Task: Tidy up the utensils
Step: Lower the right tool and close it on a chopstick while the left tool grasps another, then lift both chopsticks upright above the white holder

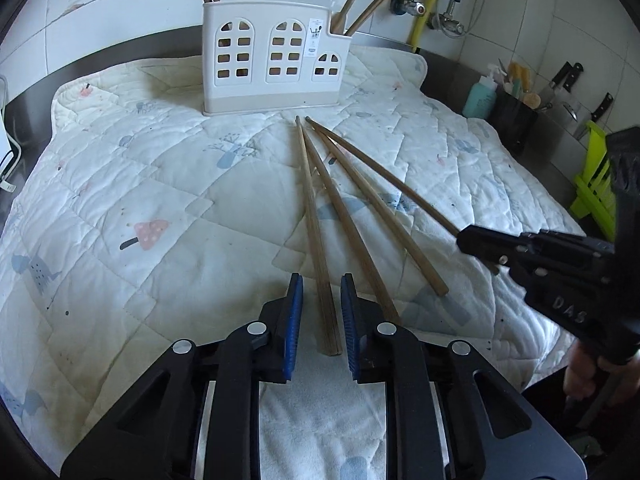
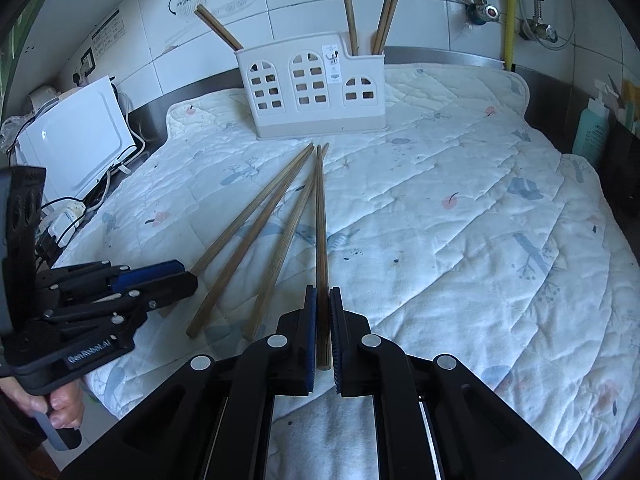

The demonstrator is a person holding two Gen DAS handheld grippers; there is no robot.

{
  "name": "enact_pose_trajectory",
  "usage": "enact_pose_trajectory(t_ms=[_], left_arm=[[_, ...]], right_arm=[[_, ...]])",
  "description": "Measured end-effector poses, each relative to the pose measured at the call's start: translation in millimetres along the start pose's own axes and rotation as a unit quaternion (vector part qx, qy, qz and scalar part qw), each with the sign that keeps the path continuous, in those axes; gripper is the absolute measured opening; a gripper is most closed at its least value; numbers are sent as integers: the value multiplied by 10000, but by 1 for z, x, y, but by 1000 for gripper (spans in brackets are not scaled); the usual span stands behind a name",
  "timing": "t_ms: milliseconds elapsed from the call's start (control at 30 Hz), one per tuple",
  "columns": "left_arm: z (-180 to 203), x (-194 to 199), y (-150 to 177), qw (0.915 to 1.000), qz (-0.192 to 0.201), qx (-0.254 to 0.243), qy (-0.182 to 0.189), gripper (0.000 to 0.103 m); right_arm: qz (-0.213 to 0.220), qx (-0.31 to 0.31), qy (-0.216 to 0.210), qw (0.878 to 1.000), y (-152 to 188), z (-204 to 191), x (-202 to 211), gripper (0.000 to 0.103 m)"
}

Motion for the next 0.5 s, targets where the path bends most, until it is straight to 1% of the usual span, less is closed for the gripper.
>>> enact_pose_trajectory(t_ms=[100, 167, 200, 233, 367, 500], left_arm=[[6, -2, -1, 9997, 3, -133, -186, 19], [9, -4, -2, 9993, -1, -213, -301, 12], [9, -4, -3, 9992, 3, -227, -330, 10], [8, -3, -4, 9993, 13, -215, -313, 8], [3, 2, -7, 9997, 99, -180, -165, 5], [-2, 12, -12, 9995, 297, -103, -79, 5]], right_arm=[[142, 27, -17, 9999, -4, -1, 9, 6], [273, 66, -45, 9996, -9, -2, 17, 6], [345, 101, -50, 9993, -12, -3, 22, 6], [440, 135, -47, 9989, -16, -4, 29, 6], [830, 252, -64, 9962, -37, -8, 54, 6], [1105, 297, -186, 9933, -62, -9, 74, 6]])
Point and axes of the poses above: each gripper's, at about its wrist camera, not at the fingertips, and x roughly against the way its jaws point, z to its right, y to its underside, the point moved 2 cm from there along -x, roughly the way its jaws point, and after that the axes turned 15 degrees about -x, right-handed, at the moved point
